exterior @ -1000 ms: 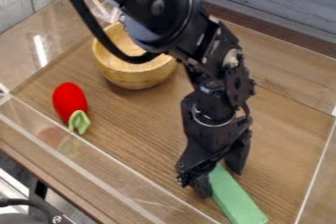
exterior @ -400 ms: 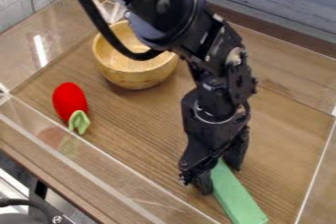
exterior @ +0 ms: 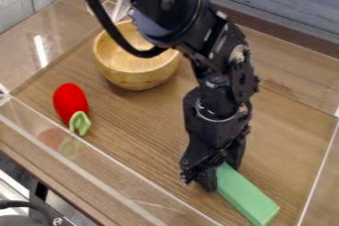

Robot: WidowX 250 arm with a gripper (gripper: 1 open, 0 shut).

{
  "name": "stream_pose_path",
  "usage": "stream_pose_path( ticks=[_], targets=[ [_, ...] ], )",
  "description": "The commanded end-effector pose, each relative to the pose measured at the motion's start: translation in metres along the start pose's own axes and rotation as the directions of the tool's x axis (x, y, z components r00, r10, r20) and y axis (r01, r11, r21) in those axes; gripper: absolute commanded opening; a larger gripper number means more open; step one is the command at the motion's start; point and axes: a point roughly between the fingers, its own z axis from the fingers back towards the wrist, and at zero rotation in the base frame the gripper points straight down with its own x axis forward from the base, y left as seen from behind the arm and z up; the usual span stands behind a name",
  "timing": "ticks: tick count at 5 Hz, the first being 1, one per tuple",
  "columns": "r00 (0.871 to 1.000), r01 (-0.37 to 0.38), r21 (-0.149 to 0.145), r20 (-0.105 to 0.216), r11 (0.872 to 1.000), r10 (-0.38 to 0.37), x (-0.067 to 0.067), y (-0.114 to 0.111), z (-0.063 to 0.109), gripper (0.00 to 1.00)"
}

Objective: Put the green block in the brown bowl

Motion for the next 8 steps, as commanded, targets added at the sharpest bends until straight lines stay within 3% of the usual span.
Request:
stream_pose_path(
  ticks=[1,6,8],
  targets=[
    [1.0,-0.001,0.014,0.006,1.0,0.001,0.007,-0.003,0.002,0.0],
    [0.999,0.036,0.027,-0.005,0.999,-0.036,0.012,-0.016,0.028,0.0],
    [0.998,0.061,0.023,0.0,0.998,-0.061,0.014,-0.024,0.049,0.0]
  ],
)
